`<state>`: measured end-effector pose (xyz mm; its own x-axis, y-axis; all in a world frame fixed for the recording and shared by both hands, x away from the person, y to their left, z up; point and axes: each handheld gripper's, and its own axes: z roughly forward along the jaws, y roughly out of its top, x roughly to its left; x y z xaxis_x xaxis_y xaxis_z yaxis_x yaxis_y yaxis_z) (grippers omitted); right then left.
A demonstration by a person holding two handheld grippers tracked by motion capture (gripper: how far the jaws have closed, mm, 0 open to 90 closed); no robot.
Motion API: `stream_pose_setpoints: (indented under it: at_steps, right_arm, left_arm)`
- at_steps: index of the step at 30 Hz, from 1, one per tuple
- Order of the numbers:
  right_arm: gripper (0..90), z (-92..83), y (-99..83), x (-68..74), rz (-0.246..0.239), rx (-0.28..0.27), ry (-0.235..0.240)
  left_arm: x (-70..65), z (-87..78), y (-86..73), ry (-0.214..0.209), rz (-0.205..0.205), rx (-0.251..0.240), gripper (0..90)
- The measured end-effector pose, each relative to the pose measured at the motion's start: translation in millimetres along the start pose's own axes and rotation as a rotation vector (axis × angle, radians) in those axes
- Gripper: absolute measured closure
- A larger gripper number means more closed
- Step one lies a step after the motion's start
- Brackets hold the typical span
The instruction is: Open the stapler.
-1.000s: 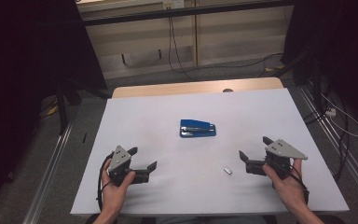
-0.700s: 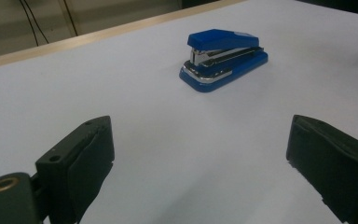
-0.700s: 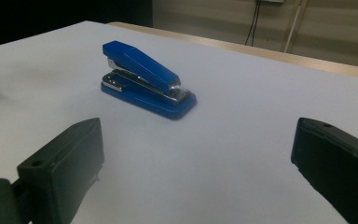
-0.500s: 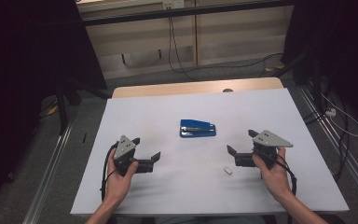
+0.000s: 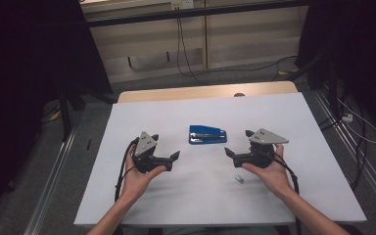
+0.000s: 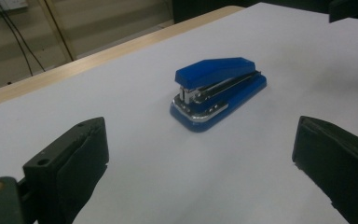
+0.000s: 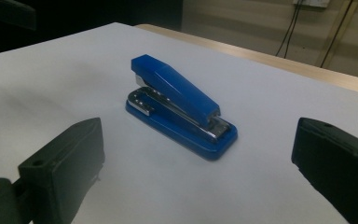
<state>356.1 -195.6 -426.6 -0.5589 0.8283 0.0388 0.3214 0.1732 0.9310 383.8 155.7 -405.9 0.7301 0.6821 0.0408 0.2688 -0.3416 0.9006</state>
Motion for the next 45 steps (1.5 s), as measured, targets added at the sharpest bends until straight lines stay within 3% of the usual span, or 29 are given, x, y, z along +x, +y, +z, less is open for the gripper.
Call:
stream_pose_setpoints:
  at_steps: [10, 14, 17, 22, 27, 33, 37, 42, 45]
  right_arm:
    - [3.7, 13.3, 10.7, -1.6, 0.029, -0.019, 0.007]
    - [4.8, 17.1, 12.9, -2.4, 0.017, -0.013, 0.013]
    - [7.9, 21.4, 17.2, -5.3, 0.002, -0.019, 0.004]
    - [8.6, 28.8, 21.7, -7.8, 0.026, -0.018, 0.013]
    - [12.3, 37.3, 23.2, -11.0, 0.068, -0.022, 0.034]
    - [14.4, 45.0, 23.3, -13.0, 0.050, -0.027, 0.013]
    - [21.4, 50.9, 23.3, -13.7, 0.043, -0.008, 0.025]
    - [27.5, 52.6, 21.4, -13.4, 0.052, 0.007, 0.032]
    - [31.7, 55.3, 17.8, -11.3, 0.047, 0.053, 0.053]
  left_arm:
    - [2.1, 22.5, 13.9, -0.004, -0.001, -0.017, 3.3]
    - [3.3, 28.0, 19.2, 0.003, 0.002, -0.010, 3.3]
    - [3.4, 32.1, 24.9, -0.002, -0.025, -0.019, 3.0]
    - [2.7, 40.9, 37.0, -0.010, -0.010, -0.034, 3.8]
    - [1.7, 46.6, 38.2, -0.027, -0.007, -0.036, 5.7]
    - [6.5, 56.0, 35.6, -0.023, -0.019, -0.025, 6.0]
    - [9.2, 63.2, 37.8, -0.012, -0.048, -0.030, 7.4]
    - [8.0, 70.0, 38.4, -0.006, -0.029, -0.024, 7.4]
    - [8.8, 72.2, 36.1, -0.012, -0.026, -0.010, 8.1]
